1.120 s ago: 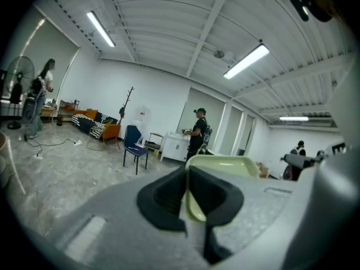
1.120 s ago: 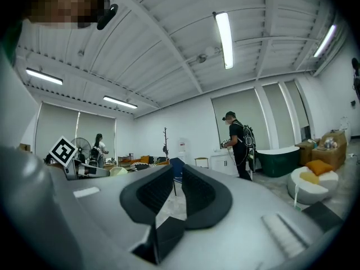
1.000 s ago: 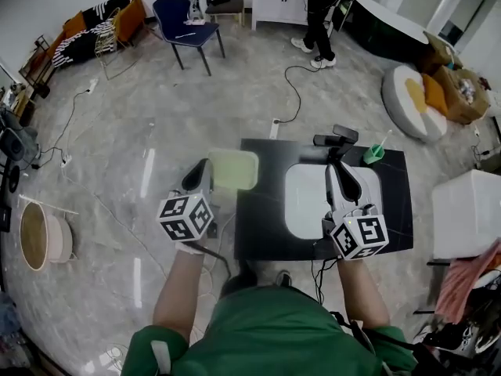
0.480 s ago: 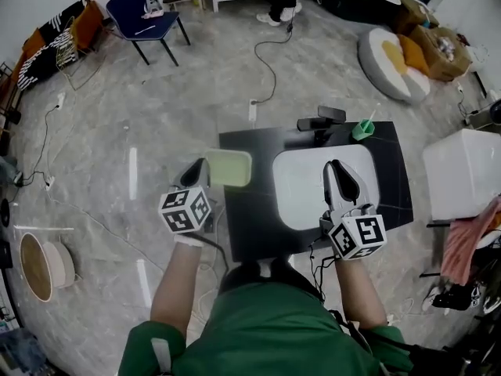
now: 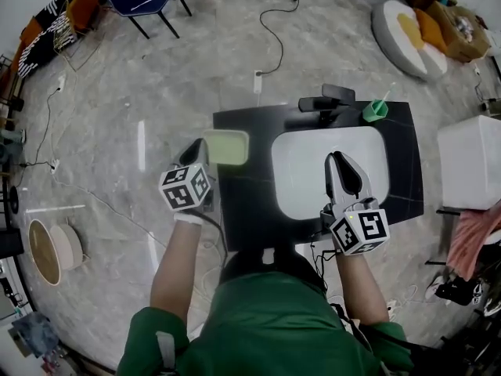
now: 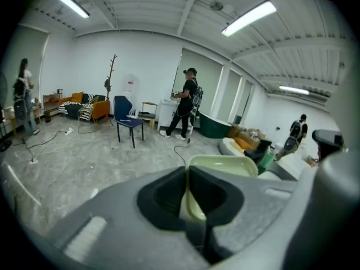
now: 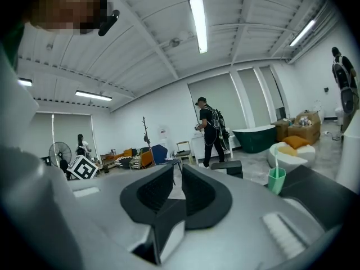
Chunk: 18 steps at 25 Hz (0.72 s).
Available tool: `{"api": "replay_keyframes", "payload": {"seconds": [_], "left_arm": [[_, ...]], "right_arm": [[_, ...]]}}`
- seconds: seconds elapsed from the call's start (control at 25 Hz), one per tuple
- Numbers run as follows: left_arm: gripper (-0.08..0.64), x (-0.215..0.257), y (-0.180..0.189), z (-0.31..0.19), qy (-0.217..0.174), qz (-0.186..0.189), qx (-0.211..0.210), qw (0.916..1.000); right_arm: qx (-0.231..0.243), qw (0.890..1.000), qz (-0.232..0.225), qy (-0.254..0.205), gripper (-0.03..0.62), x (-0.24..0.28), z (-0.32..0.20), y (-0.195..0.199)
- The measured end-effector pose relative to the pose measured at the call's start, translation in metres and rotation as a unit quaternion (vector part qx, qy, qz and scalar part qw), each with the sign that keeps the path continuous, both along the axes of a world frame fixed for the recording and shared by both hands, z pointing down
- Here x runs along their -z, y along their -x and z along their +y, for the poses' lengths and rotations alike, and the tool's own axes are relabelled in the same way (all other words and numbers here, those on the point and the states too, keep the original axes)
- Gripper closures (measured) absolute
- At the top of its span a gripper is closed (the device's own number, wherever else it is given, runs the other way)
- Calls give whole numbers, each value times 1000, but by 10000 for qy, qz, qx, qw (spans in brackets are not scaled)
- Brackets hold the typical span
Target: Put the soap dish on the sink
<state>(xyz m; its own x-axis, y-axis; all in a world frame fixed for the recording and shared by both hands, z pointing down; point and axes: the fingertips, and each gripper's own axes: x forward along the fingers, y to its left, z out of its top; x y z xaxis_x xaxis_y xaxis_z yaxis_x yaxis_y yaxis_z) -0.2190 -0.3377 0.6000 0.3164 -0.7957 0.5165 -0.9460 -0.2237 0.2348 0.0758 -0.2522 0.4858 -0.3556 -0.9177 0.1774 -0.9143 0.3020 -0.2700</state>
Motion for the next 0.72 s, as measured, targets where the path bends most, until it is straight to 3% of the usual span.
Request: {"api": "replay_keyframes", "payload": {"seconds": [0.28, 0.48, 0.72], "left_arm": [[541, -56, -19, -18, 554, -33, 4, 9985], [541, -82, -25, -32, 743, 35, 94, 9972], [540, -115, -30, -51, 968, -275, 92, 9949]], "right_arm": [[-37, 9993, -31, 367, 543, -40, -9, -26], [-3, 9984, -39, 564, 543, -65, -12, -31], [-49, 9968, 3, 799, 543, -84, -16, -38]]}}
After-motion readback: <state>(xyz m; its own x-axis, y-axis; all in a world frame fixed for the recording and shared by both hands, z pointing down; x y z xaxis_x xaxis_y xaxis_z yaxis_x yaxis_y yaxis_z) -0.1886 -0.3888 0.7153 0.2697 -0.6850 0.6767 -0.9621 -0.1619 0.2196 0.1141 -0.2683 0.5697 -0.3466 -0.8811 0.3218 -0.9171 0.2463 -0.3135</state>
